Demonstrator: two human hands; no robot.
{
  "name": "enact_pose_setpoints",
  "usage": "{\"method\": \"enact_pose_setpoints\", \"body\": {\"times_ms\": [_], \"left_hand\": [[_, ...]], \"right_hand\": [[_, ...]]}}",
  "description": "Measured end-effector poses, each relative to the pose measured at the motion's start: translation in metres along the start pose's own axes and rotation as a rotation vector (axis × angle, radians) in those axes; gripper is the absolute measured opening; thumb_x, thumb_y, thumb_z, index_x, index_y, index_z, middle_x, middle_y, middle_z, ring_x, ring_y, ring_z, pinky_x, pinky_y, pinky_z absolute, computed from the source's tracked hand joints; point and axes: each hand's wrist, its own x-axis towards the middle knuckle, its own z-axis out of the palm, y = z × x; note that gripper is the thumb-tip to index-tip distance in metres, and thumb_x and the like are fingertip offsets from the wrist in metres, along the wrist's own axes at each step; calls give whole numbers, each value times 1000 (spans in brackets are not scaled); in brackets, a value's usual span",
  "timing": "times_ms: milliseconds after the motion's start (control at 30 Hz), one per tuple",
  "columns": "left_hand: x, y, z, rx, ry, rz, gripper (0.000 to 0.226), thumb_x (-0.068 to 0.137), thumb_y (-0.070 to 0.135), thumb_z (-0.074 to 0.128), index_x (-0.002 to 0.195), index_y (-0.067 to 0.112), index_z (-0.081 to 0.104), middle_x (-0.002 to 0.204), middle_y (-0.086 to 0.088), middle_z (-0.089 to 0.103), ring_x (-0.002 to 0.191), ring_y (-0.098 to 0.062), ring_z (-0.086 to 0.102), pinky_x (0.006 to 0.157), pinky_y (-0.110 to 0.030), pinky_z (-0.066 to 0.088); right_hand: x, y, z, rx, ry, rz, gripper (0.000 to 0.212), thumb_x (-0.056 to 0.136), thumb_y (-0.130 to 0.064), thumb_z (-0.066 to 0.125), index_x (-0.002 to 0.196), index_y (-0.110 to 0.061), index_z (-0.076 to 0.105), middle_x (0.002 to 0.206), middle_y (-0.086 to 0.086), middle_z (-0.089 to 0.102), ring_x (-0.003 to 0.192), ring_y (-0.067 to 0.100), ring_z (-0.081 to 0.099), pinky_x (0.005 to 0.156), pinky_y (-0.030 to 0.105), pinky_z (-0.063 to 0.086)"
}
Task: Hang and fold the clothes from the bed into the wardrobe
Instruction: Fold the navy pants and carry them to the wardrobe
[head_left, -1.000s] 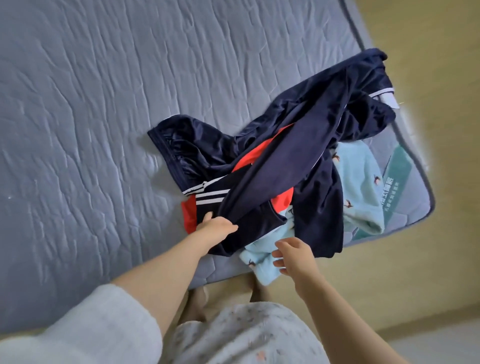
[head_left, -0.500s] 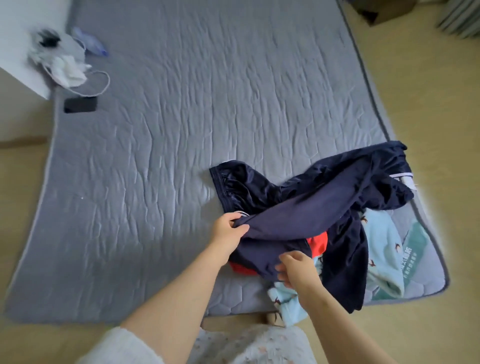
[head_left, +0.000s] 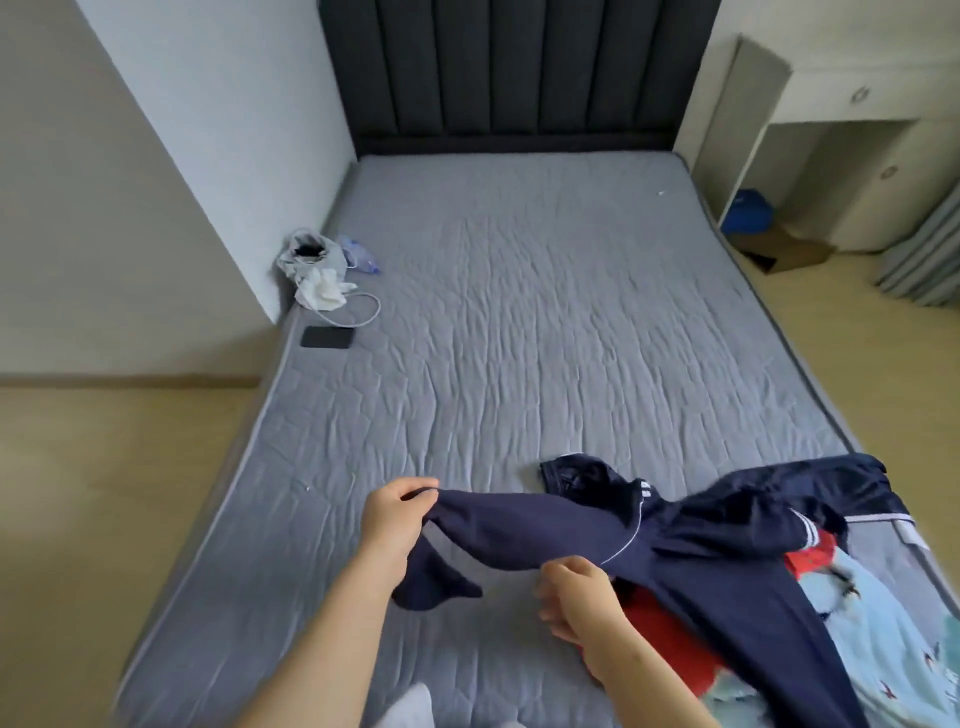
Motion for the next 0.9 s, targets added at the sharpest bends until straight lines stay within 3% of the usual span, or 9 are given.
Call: {"method": "enact_pose_setpoints", "body": {"times_ms": [133,233,400,500,600,700,767,833,900], "left_hand": [[13,22,-54,-238,269,73,19,86,0,59,92,16,67,97,-5,64,88,-17,57,78,-26,43],[17,37,-82,-366,331,104,21,87,0,58,90,19,66,100,-2,65,92,-14,58,82,-25,41],[-2,47,-74,-391,135,56,22,87,2,59,81,21,69,90,4,66,91,-11,58,84,-23,41],[-18,54,-53,-424,-92,5,19,88,0,56,87,12,70,83,1,67,82,-12,60,74,-24,46],[-34,65,-37,-443,-323,-27,22,88,-3,53,84,10,71,71,-1,68,71,-11,62,64,-21,49],[-42,70,-34,-522,-482,-39,30,87,-5,50,77,10,74,67,-3,68,63,-10,65,61,-20,54],[-42,71,-39,-566,-487,-32,35,86,-5,49,71,12,76,67,-3,68,61,-10,66,59,-19,54],[-41,71,-44,-612,-456,-26,37,86,-4,49,68,12,76,66,-3,68,59,-10,65,57,-18,53],[-40,69,-46,-656,-428,-25,39,87,-4,47,67,12,76,64,-2,67,57,-9,64,56,-17,53]], "right_hand": [[-11,-7,19,-45,3,-26,22,88,0,37,74,-15,46,62,4,44,45,13,35,43,15,21],[-13,-12,24,-70,13,-57,24,86,3,35,71,-14,43,63,5,43,44,12,31,44,15,17],[-15,-15,32,-170,-37,-50,24,83,3,34,74,-14,49,63,4,49,44,14,36,42,15,22],[-12,-18,28,-211,-107,-107,28,85,2,42,100,-19,52,75,4,52,50,15,40,49,19,30],[-7,-21,24,-279,-208,-320,50,80,7,54,115,-27,44,93,2,57,72,15,53,58,18,43],[-3,-20,27,-396,-150,-426,45,78,6,58,113,-22,52,106,3,61,90,15,56,63,13,41],[0,-20,25,-438,-9,-400,18,85,-3,57,94,-18,62,93,4,64,85,16,55,57,17,36],[5,-20,17,-405,78,-381,17,88,-7,54,78,-19,60,82,2,64,82,19,56,56,18,37],[9,-21,10,-367,89,-387,14,87,-3,54,87,-17,58,90,2,62,88,20,56,63,25,37]]}}
